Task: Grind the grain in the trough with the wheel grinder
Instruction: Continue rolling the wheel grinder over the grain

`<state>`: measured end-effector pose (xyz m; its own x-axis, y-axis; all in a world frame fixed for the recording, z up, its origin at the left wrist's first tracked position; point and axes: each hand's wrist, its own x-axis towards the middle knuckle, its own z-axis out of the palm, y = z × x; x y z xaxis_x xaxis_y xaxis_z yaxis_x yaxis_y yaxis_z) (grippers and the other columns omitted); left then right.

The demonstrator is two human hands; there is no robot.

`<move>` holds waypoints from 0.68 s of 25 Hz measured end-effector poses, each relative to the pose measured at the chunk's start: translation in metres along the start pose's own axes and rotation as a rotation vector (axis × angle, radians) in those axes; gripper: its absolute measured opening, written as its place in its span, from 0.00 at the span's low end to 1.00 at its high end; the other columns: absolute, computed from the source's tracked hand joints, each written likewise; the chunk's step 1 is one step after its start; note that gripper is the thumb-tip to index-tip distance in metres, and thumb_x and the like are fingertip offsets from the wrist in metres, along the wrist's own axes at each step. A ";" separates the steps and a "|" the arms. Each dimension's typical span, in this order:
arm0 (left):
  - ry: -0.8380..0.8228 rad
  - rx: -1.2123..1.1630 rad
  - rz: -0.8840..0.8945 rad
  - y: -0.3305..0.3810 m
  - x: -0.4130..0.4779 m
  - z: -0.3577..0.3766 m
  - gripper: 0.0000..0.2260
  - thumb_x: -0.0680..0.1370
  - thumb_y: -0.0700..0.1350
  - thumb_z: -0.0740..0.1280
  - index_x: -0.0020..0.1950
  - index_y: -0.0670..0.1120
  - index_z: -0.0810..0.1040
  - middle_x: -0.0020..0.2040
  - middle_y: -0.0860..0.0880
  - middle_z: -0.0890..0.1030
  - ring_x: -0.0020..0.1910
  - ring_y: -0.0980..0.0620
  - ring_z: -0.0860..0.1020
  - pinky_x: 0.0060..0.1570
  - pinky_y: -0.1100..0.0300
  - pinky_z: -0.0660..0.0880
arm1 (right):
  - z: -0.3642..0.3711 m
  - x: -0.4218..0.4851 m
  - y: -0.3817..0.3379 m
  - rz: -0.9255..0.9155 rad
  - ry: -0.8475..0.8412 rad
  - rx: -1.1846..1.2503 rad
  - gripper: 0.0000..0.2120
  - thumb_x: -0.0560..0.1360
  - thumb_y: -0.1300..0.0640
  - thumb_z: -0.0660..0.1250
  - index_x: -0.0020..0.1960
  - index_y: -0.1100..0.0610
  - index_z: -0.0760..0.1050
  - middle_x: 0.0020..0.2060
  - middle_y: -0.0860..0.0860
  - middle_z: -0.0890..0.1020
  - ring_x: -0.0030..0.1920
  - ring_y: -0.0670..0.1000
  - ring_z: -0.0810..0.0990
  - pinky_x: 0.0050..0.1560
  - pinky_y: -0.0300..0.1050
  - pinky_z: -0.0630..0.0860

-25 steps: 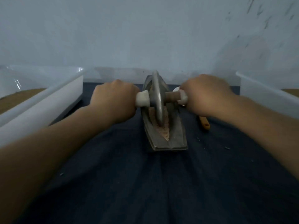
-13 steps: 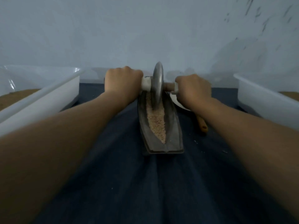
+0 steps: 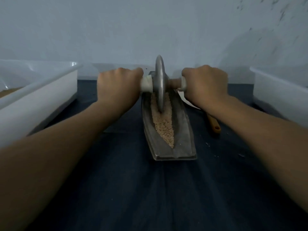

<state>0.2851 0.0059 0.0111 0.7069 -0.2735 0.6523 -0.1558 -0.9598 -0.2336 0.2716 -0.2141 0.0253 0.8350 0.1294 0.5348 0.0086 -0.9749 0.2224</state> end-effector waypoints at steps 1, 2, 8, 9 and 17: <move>-0.006 -0.011 -0.033 0.002 0.007 0.004 0.05 0.75 0.45 0.68 0.44 0.48 0.72 0.34 0.47 0.71 0.30 0.45 0.67 0.29 0.58 0.59 | 0.002 0.008 -0.004 0.019 0.013 -0.003 0.06 0.74 0.62 0.67 0.48 0.53 0.76 0.37 0.52 0.73 0.38 0.57 0.72 0.35 0.44 0.60; -0.023 -0.026 -0.050 0.002 0.011 0.006 0.04 0.75 0.45 0.68 0.45 0.48 0.73 0.35 0.46 0.73 0.32 0.44 0.70 0.30 0.57 0.61 | 0.001 0.012 -0.006 0.021 0.003 0.008 0.07 0.74 0.63 0.66 0.49 0.52 0.76 0.38 0.53 0.73 0.40 0.58 0.74 0.37 0.45 0.62; -0.015 -0.015 0.121 -0.011 -0.042 -0.038 0.07 0.71 0.48 0.70 0.39 0.56 0.72 0.30 0.54 0.61 0.25 0.52 0.61 0.27 0.62 0.56 | -0.040 -0.043 0.011 -0.116 -0.174 0.047 0.06 0.69 0.53 0.69 0.38 0.45 0.73 0.32 0.46 0.76 0.31 0.48 0.73 0.28 0.39 0.61; 0.035 0.009 0.170 -0.012 -0.047 -0.049 0.09 0.67 0.48 0.72 0.37 0.57 0.71 0.28 0.55 0.57 0.23 0.54 0.54 0.27 0.65 0.52 | -0.047 -0.058 0.016 -0.107 -0.199 0.086 0.06 0.66 0.52 0.67 0.37 0.41 0.72 0.29 0.44 0.75 0.29 0.47 0.72 0.27 0.39 0.61; -0.042 0.115 0.038 0.006 0.005 -0.014 0.03 0.76 0.45 0.67 0.48 0.50 0.77 0.32 0.49 0.65 0.30 0.46 0.66 0.30 0.57 0.61 | 0.006 -0.009 0.000 0.073 -0.060 0.093 0.08 0.75 0.55 0.68 0.43 0.48 0.69 0.36 0.49 0.74 0.37 0.54 0.72 0.33 0.43 0.62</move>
<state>0.2785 -0.0024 0.0232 0.7309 -0.3042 0.6110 -0.1045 -0.9345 -0.3403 0.2669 -0.2165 0.0159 0.8668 0.0492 0.4961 -0.0047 -0.9943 0.1068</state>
